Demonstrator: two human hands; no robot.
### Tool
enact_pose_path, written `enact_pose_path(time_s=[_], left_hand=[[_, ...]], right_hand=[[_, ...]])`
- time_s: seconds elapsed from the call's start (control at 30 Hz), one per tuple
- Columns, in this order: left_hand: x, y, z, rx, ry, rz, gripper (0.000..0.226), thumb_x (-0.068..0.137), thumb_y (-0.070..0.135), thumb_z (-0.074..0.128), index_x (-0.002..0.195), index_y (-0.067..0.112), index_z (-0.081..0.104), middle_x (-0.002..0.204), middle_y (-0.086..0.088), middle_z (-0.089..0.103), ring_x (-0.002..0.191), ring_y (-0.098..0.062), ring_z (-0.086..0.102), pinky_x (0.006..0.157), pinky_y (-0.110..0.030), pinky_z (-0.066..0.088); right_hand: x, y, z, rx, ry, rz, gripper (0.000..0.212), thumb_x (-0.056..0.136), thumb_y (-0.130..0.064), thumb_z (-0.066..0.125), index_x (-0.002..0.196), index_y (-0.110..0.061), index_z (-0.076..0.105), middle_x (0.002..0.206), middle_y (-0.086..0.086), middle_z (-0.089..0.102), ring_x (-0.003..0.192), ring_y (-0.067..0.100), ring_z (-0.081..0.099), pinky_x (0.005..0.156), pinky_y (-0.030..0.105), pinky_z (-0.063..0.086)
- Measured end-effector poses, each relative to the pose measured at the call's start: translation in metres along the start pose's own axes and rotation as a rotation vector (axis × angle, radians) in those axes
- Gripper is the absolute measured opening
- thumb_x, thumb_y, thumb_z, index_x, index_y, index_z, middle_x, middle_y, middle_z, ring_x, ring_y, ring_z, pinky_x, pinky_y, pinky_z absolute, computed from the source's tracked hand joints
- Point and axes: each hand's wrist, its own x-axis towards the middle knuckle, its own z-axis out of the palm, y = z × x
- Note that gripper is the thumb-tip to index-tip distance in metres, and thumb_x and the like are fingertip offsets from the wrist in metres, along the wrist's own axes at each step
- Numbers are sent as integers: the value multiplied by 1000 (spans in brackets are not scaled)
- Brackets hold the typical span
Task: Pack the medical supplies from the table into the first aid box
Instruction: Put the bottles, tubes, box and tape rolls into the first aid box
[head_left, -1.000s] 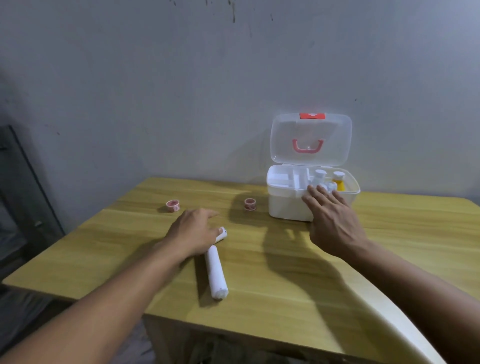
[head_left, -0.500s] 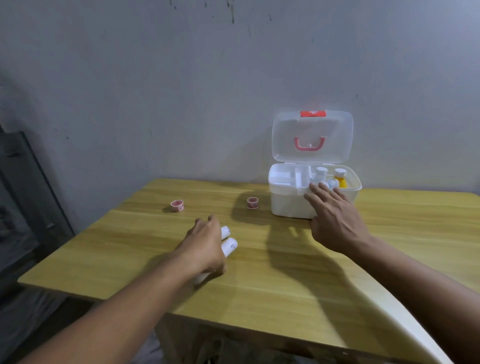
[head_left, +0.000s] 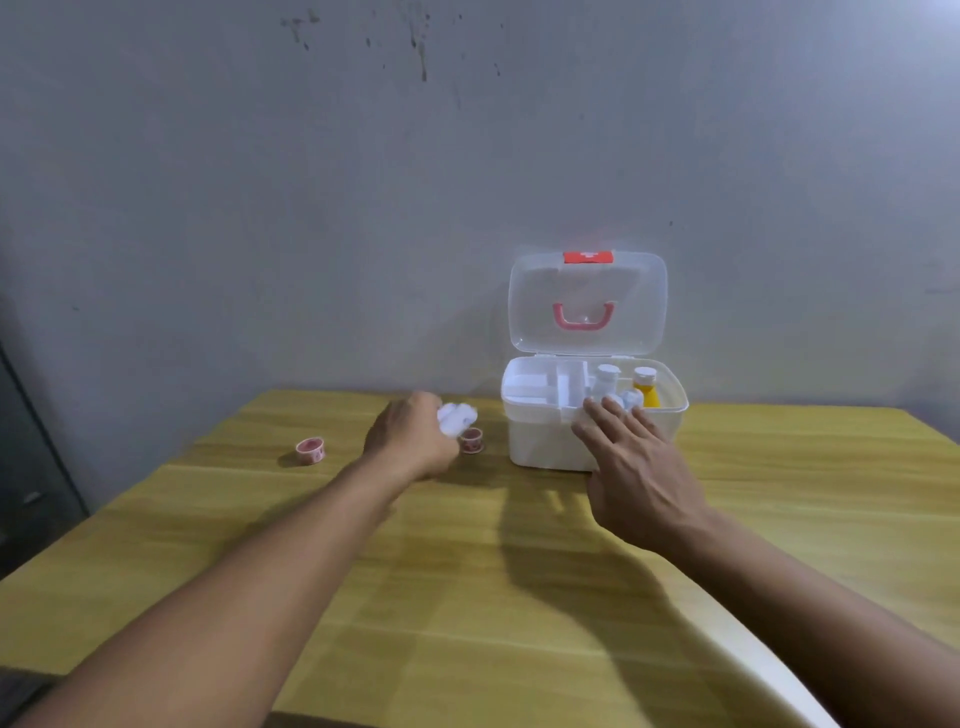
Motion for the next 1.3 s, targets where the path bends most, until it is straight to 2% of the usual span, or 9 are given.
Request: enact_pose_path(time_s=[0.23,0.33,0.47,0.57,0.73,0.87,1.1,1.17,1.3], left_hand=[[60,60,11,-42,-152,184,8,76,14,64,81,8,63,81,-8,61,78,-32,55,61,-31,38],[71,70,16,-55,-215,169,8,79,10,60,73,10,55,73,-7,51,72,-27,46,51,-27,31],[81,80,16,-125,-208,121,23,84,12,57,104,4,67,103,-15,68,85,-28,61,59,-27,41],[90,88,17,-180,-159,75,27,85,21,62,103,2,68,101,-12,69,77,-24,57,62,-27,44],[91,110,18,-96,-240,-23,16,80,16,69,84,2,62,74,-11,59,57,-22,55,45,-24,39],[90,115,16,-6,-297,-48,16,80,12,72,80,2,59,87,-15,64,75,-29,65,60,-33,55],[87,100,26,-65,-166,-13,34,73,22,79,98,1,68,102,-18,69,88,-31,66,57,-28,42],[87,101,27,-133,-129,-24,34,70,22,80,94,0,68,97,-19,70,76,-29,63,51,-25,40],[91,109,30,-300,-93,-54,34,64,20,82,89,0,70,87,-12,71,70,-25,69,66,-36,62]], right_hand=[[-2,3,5,28,47,-7,54,58,-10,59,112,-8,63,136,20,54,127,37,49,107,51,38],[-2,4,5,42,59,-15,52,59,-11,58,111,-8,63,137,19,53,129,37,48,107,50,37],[-3,6,5,54,69,-16,52,61,-11,60,113,-8,62,138,20,52,130,36,46,109,51,36],[-4,7,5,59,71,-14,52,63,-11,59,114,-8,62,140,19,51,132,36,44,109,51,35],[-4,7,5,66,64,-20,52,61,-12,58,113,-9,63,140,19,50,133,36,43,110,51,35],[-5,9,4,71,60,-21,50,62,-12,58,112,-9,63,140,19,50,133,35,43,110,49,35],[-4,8,3,74,56,-13,46,64,-13,57,109,-9,64,140,19,51,133,35,43,110,49,35],[-4,8,3,79,59,-10,45,63,-12,56,107,-9,65,139,19,51,132,36,44,110,49,35],[-5,8,3,76,55,-9,43,63,-12,54,104,-10,65,141,18,50,134,35,42,112,46,33]])
